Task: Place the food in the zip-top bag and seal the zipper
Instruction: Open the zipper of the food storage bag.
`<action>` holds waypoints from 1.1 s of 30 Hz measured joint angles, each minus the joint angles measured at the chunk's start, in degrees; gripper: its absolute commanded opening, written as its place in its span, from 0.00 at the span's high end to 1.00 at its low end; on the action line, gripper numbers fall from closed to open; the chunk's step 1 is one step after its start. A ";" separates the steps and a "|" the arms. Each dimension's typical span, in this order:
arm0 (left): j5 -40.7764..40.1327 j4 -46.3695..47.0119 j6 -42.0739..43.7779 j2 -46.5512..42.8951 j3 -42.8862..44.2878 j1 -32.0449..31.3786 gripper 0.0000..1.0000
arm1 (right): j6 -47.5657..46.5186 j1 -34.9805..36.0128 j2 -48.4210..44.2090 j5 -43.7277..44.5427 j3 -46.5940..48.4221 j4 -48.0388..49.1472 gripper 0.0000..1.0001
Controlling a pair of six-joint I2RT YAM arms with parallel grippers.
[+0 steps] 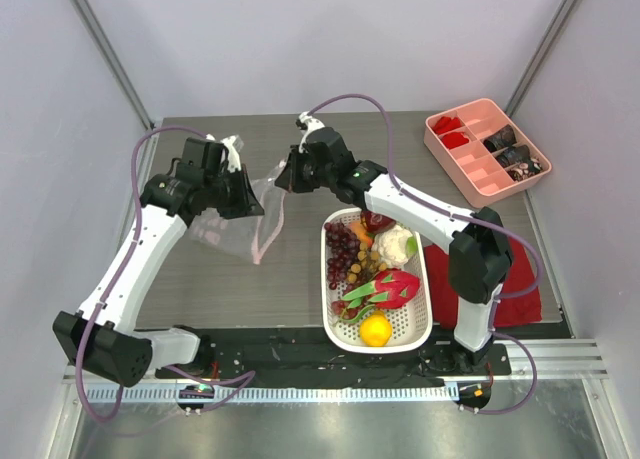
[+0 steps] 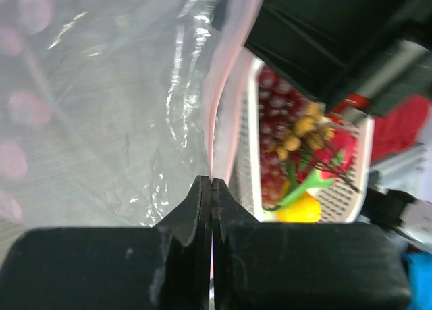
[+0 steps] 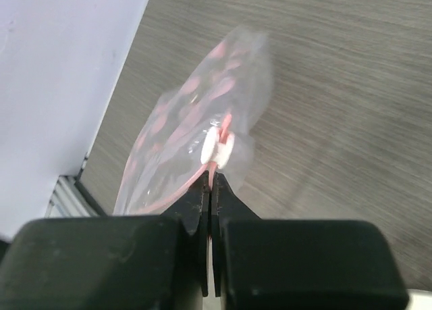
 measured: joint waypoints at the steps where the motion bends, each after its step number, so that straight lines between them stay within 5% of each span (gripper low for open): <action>1: -2.01 -0.46 0.55 0.11 0.00 0.04 1.00 | 0.17 -0.17 -0.24 -1.01 -0.37 0.15 0.99; 12: -12.59 0.13 6.69 1.44 -0.37 1.84 1.00 | 4.94 -6.21 -7.10 -18.40 -10.14 4.00 0.99; 15: -11.78 0.50 8.66 1.86 -0.37 1.86 0.79 | 4.96 -6.58 -7.10 -20.11 -10.21 4.50 0.99; 16: -11.23 0.61 9.22 1.88 -0.37 1.86 0.58 | 4.96 -6.56 -7.10 -20.35 -10.21 4.72 0.99; 19: -9.14 1.11 11.61 1.79 -0.37 1.73 0.33 | 5.18 -6.16 -7.10 -20.35 -10.21 5.22 0.99; 22: -8.48 1.75 13.73 1.66 -0.09 0.26 0.30 | 5.40 -5.79 -7.10 -20.33 -10.16 5.31 0.99; 26: -9.01 1.95 16.79 1.60 1.29 -3.82 0.49 | 5.44 -5.09 -7.10 -20.72 -9.55 5.38 0.99; 30: -10.32 1.22 19.45 1.66 2.56 -5.73 0.89 | 4.79 -4.81 -7.10 -21.20 -8.66 5.29 0.99; 33: -11.28 -1.16 20.76 2.29 4.98 -5.66 1.00 | 2.75 -4.79 -7.04 -21.40 -7.80 4.46 0.99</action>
